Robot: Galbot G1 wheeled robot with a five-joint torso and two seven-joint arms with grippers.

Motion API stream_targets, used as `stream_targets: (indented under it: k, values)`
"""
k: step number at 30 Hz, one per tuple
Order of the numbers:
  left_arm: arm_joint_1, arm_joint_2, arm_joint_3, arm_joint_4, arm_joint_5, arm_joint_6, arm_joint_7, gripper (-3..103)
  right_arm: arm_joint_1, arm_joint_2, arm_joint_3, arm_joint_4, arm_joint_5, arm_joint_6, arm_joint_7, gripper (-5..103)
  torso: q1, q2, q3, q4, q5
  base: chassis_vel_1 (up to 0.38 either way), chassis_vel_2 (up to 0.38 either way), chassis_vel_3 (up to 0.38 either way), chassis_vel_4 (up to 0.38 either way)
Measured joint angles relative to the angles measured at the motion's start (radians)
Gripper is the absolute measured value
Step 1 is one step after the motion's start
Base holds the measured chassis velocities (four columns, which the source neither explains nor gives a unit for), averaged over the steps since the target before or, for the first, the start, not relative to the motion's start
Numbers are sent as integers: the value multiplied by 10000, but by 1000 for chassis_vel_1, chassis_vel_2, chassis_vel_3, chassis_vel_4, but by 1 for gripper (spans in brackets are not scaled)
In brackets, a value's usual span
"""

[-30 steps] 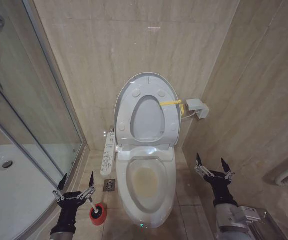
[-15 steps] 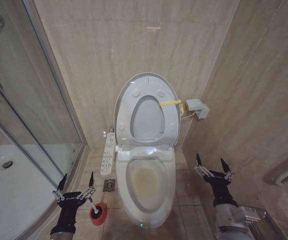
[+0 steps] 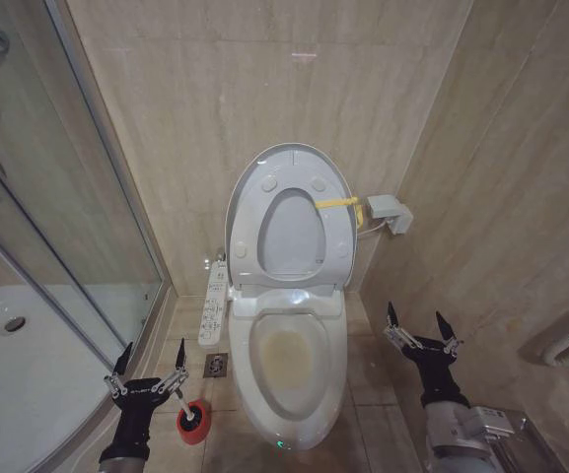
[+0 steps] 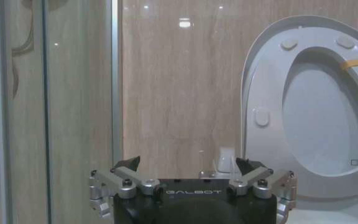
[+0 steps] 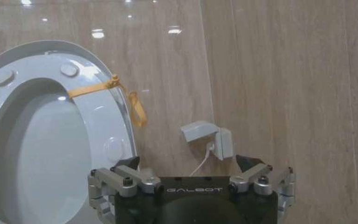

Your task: Open the toilet lid, clean the toilet bowl with a toilet brush, close the toilet lid, and flush.

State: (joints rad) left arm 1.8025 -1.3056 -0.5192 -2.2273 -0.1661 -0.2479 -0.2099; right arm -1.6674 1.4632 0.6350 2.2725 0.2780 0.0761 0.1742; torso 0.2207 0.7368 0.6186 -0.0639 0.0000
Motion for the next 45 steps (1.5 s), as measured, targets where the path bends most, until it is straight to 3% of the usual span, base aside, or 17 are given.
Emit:
stream_targets:
  k: [18, 24, 28, 35, 37, 40, 45]
  values:
    - [0, 0, 0, 0, 0, 0, 1, 100, -43, -19, 124, -36, -38, -49, -60, 100, 0, 0, 0, 2, 1, 0, 0, 0, 0]
    - [0, 1, -2, 0, 0, 0, 1, 100, -775, -361, 2021, -896, -790, -1033, -860, 100, 0, 0, 0, -4, 1, 0, 0, 0, 0]
    - [0, 0, -1, 0, 0, 0, 1, 100, -753, -473, 2374, -1470, -563, -294, -1372, 100, -1, 0, 0, 0, 3, 0, 0, 0, 0]
    - [0, 1, -1, 0, 0, 0, 1, 100, -577, -448, 2325, -1612, -420, -14, -1486, 100, 0, 0, 0, 0, 1, 0, 0, 0, 0]
    - [0, 0, -1, 0, -1, 1, 1, 100, -263, -321, 2153, -1462, 576, 259, -1515, 100, -1, 0, 0, 0, 2, 0, 0, 0, 0]
    - [0, 0, -1, 0, 0, 0, 1, 100, 61, -229, 2140, -1301, 925, 318, -1505, 100, 0, 0, 0, 3, -1, 0, 0, 0, 0]
    - [-1, 1, -1, 0, -1, 0, 1, 100, 253, -218, 2186, -1296, 829, 447, -1520, 100, 0, 0, 0, 1, -1, 0, 0, 0, 0]
